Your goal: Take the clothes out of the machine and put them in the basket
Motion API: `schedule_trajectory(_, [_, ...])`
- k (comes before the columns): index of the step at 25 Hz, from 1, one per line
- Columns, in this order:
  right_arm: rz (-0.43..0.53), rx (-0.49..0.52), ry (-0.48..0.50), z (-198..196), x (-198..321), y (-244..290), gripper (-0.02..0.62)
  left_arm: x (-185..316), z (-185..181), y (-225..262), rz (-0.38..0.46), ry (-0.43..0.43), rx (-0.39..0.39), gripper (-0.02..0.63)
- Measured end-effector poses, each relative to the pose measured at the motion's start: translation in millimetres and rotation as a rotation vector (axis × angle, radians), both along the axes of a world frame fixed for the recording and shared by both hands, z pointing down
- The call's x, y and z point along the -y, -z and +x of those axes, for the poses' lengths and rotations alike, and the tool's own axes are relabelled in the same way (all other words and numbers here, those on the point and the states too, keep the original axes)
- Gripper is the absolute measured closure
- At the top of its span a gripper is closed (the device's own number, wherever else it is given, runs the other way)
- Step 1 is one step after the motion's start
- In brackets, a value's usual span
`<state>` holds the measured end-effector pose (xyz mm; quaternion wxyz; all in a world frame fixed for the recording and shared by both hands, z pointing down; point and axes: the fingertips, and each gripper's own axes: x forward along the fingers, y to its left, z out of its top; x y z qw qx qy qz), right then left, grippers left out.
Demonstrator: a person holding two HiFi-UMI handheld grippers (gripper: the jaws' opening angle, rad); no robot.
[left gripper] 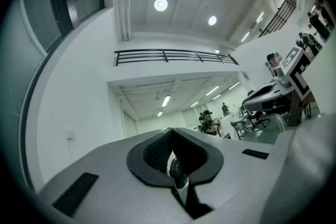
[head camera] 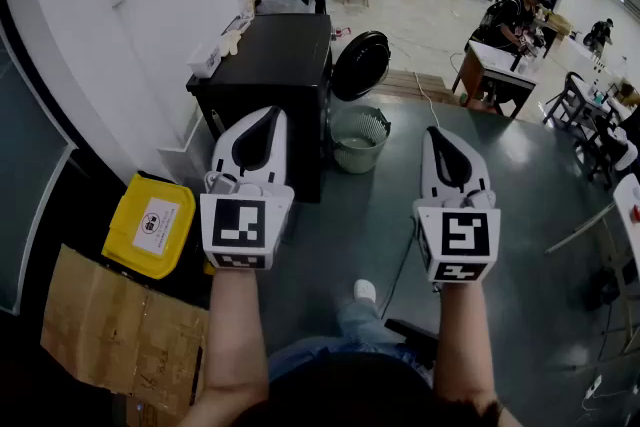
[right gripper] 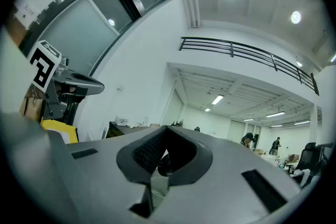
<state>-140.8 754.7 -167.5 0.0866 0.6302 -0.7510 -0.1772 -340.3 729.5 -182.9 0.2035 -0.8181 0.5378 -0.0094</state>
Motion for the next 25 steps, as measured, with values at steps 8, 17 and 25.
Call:
schedule_trajectory(8, [-0.031, 0.074, 0.014, 9.9, 14.5, -6.0, 0.595, 19.9, 8.5, -6.1, -0.02, 0.065, 0.1, 0.604])
schedule_trajectory(17, [-0.163, 0.208, 0.107, 11.3, 58.7, -27.2, 0.289, 55.4, 36.3, -21.4, -0.139, -0.04, 0.106, 0.344])
schedule_trajectory(25, [-0.206, 0.226, 0.159, 16.1, 118.9, -43.0, 0.115, 119.7, 55.6, -57.4, -0.307, -0.022, 0.146, 0.043])
